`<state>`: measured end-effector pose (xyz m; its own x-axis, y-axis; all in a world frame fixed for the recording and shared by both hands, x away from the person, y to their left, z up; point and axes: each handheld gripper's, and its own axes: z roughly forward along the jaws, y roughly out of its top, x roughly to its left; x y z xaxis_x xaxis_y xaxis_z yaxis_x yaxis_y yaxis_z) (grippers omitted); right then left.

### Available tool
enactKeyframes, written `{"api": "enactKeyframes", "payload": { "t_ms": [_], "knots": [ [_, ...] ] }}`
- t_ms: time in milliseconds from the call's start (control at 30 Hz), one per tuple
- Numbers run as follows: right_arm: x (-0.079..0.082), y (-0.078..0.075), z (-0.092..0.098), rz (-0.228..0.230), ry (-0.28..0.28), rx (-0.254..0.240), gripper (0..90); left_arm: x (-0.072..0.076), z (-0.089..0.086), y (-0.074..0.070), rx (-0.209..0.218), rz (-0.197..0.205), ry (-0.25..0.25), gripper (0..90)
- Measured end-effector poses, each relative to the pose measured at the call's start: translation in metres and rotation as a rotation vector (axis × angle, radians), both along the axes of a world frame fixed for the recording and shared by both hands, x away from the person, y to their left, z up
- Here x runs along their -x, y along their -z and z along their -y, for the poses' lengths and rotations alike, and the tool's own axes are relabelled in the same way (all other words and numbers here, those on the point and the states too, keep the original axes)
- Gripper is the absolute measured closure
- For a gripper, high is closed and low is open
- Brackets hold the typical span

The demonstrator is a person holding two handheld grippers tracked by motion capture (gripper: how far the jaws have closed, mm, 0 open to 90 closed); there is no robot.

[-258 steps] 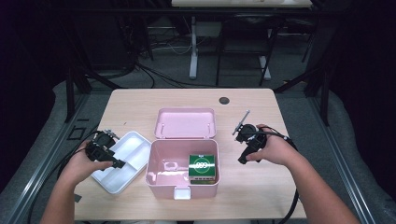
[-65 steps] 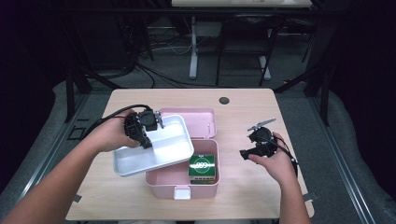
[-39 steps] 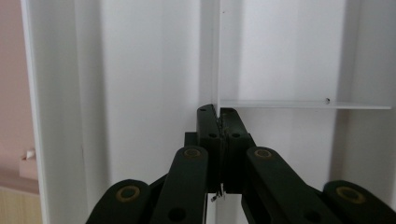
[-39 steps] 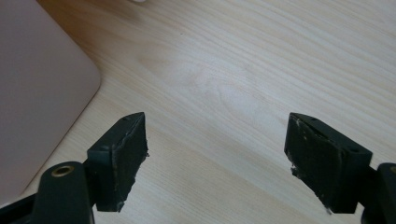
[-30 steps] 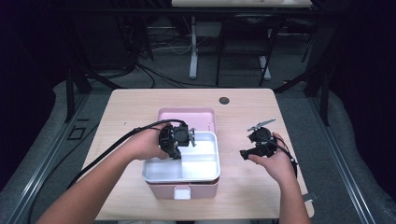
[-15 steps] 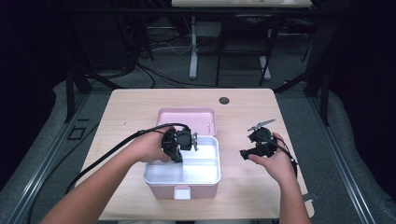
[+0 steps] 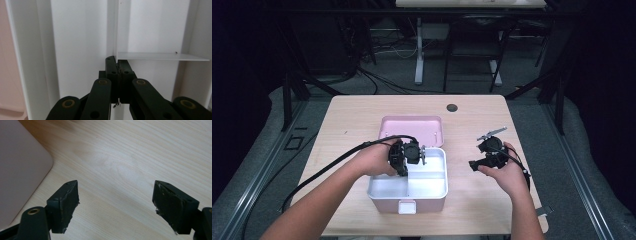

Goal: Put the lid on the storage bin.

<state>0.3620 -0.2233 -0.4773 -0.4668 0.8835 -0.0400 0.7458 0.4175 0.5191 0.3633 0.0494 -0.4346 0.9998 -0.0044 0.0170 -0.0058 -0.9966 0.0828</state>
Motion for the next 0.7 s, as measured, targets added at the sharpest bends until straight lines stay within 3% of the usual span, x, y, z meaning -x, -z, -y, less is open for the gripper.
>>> {"api": "enactKeyframes", "payload": {
  "t_ms": [200, 500, 700],
  "knots": [
    [-0.0011, 0.0022, -0.0009, -0.004, 0.0, 0.003, 21.0, -0.0015, -0.0017, 0.0023, 0.013, -0.013, -0.008, 88.8],
    [-0.0022, 0.0033, -0.0047, -0.002, -0.022, -0.018, 21.6, 0.0008, 0.0013, 0.0048, -0.007, 0.007, -0.005, 88.3],
    [-0.0044, 0.0029, -0.0079, 0.032, -0.033, -0.026, 23.7, 0.0019, 0.0023, 0.0052, -0.011, 0.015, -0.011, 88.0]
  ]
}}
